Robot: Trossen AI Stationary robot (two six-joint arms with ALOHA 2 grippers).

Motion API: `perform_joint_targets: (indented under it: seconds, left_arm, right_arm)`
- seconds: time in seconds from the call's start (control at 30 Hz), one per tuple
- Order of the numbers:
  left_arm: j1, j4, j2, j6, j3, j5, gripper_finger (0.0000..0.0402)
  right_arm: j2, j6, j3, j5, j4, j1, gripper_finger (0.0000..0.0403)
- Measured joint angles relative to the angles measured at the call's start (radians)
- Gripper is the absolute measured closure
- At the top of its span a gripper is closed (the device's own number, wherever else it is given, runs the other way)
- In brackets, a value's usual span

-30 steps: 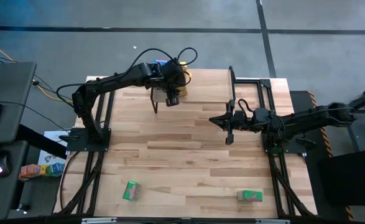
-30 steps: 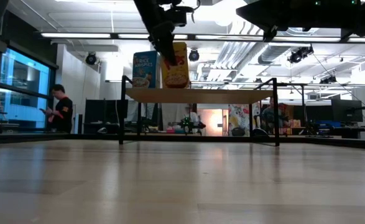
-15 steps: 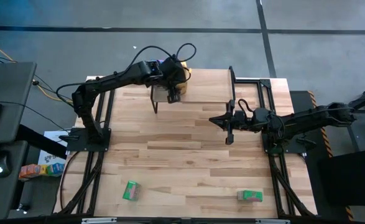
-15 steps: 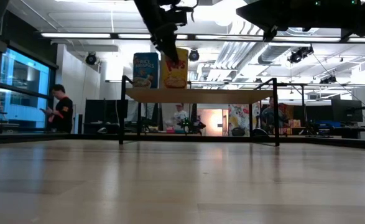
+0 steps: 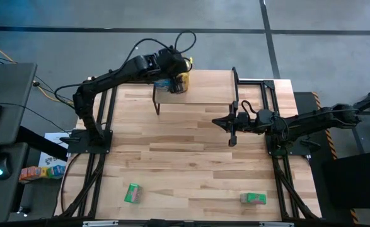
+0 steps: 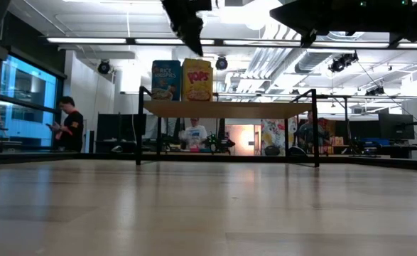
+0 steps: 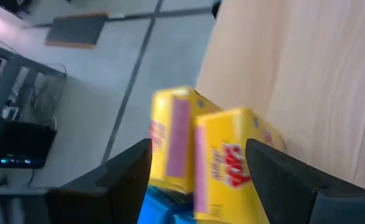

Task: Stack cereal on shelf
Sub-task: Put the yellow cereal box on the shelf aligned with the other yellow cereal box

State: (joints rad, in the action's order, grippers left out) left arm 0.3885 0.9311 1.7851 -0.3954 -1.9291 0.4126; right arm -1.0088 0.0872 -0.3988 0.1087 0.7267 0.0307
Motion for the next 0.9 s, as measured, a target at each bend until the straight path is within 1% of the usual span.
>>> perform_joint_targets:
  seconds: [0.13,0.2,0.3,0.37,0.43,0.47,0.53,0.6,0.7,0.73,0.8,0.9]
  left_arm:
    - [-0.012,0.008,0.0,0.022,-0.076,0.0,0.0153]
    - [-0.021,0.01,-0.002,0.068,-0.096,-0.003,0.0153]
    - [-0.033,0.043,-0.016,0.151,-0.098,-0.047,0.0159]
    - [-0.048,0.079,-0.022,0.216,-0.099,-0.096,0.017]
    - [-0.062,0.122,-0.03,0.263,-0.082,-0.138,0.0192]
    - [-0.076,0.112,-0.038,0.275,-0.059,-0.138,0.0208]
    - [-0.105,0.059,-0.062,0.29,0.014,-0.124,0.0247]
    - [-0.134,-0.022,-0.1,0.298,0.116,-0.098,0.0294]
    - [-0.167,-0.233,-0.173,0.306,0.316,-0.057,0.0372]
    - [-0.174,-0.305,-0.202,0.313,0.392,-0.042,0.0386]
    - [-0.184,-0.474,-0.254,0.336,0.538,0.01,0.039]
    - [-0.195,-0.729,-0.313,0.374,0.746,0.15,0.0393]
  right_arm:
    - [0.0,0.0,0.0,0.003,0.0,0.0,0.0402]
    - [0.0,0.0,0.0,0.003,-0.001,0.0,0.0402]
    - [0.0,0.0,0.0,0.003,-0.008,0.0,0.0402]
    - [0.0,0.0,0.0,0.002,-0.015,0.0,0.0402]
    - [0.0,0.0,0.0,0.002,-0.022,0.0,0.0402]
    - [0.0,0.0,0.0,0.002,-0.026,0.0,0.0402]
    - [0.0,0.0,0.0,0.002,-0.031,0.0,0.0402]
    - [0.0,-0.001,0.0,0.002,-0.031,0.0,0.0402]
    - [0.0,-0.019,0.0,0.002,-0.035,0.0,0.0402]
    - [0.0,-0.024,0.0,0.002,-0.036,0.0,0.0402]
    - [0.0,-0.026,0.0,0.002,-0.038,0.0,0.0402]
    - [0.0,-0.024,0.0,0.002,-0.037,0.0,0.0402]
